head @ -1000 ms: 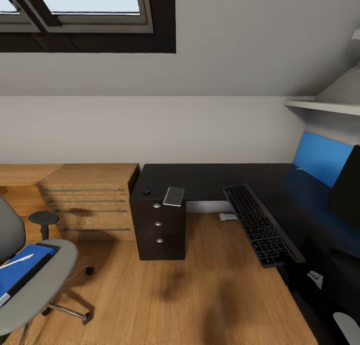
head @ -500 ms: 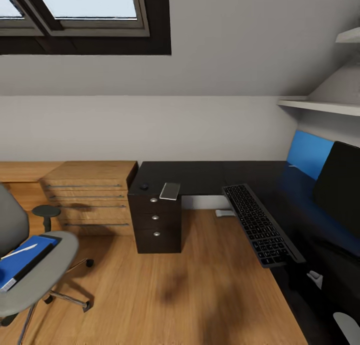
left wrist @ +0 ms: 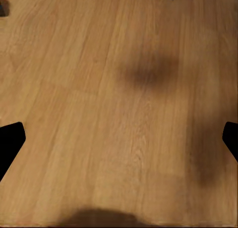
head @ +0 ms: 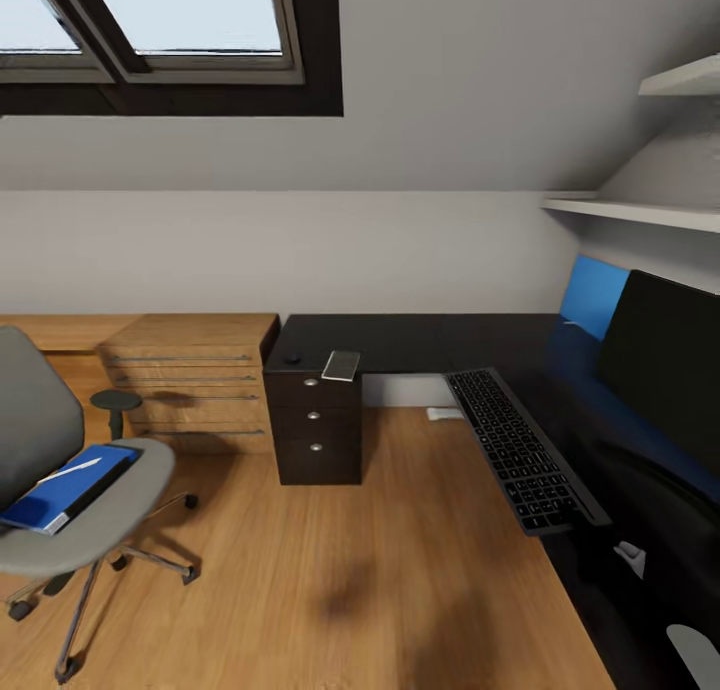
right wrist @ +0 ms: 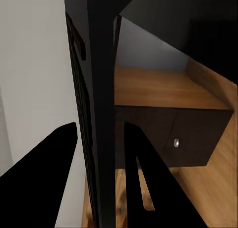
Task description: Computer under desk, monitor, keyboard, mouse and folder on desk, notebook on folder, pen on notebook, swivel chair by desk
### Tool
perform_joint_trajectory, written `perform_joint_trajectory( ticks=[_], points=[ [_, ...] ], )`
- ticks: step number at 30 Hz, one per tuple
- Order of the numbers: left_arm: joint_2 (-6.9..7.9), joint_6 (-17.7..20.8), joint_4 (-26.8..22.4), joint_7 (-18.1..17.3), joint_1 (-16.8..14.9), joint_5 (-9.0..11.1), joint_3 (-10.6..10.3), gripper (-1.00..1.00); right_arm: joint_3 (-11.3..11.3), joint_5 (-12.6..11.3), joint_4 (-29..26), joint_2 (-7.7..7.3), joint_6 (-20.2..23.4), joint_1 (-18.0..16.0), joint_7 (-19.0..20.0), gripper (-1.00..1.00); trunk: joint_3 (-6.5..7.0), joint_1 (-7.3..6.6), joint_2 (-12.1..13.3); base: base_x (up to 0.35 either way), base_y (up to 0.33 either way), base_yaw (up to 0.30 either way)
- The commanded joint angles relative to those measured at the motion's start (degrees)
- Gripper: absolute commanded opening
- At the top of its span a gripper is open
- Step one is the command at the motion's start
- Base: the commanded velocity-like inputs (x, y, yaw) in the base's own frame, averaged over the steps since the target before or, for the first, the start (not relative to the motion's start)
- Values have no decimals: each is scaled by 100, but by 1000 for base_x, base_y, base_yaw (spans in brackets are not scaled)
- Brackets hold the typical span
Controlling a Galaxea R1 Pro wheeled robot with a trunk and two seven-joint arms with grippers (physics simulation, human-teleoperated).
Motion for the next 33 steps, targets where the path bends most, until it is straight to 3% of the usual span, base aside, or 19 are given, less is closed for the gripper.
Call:
perform_joint_trajectory(
  ticks=[1,33],
  points=[
    [-6,1,1,-58,-4,16,44,100,-12,-51,1,1,46,-5,1,-100,-6,-4,-4,-317,-104,0],
    [-4,22,10,-49,-4,17,45,100,-12,-42,2,6,24,-5,-13,-100,-6,-4,-4,-256,-185,0]
  ],
)
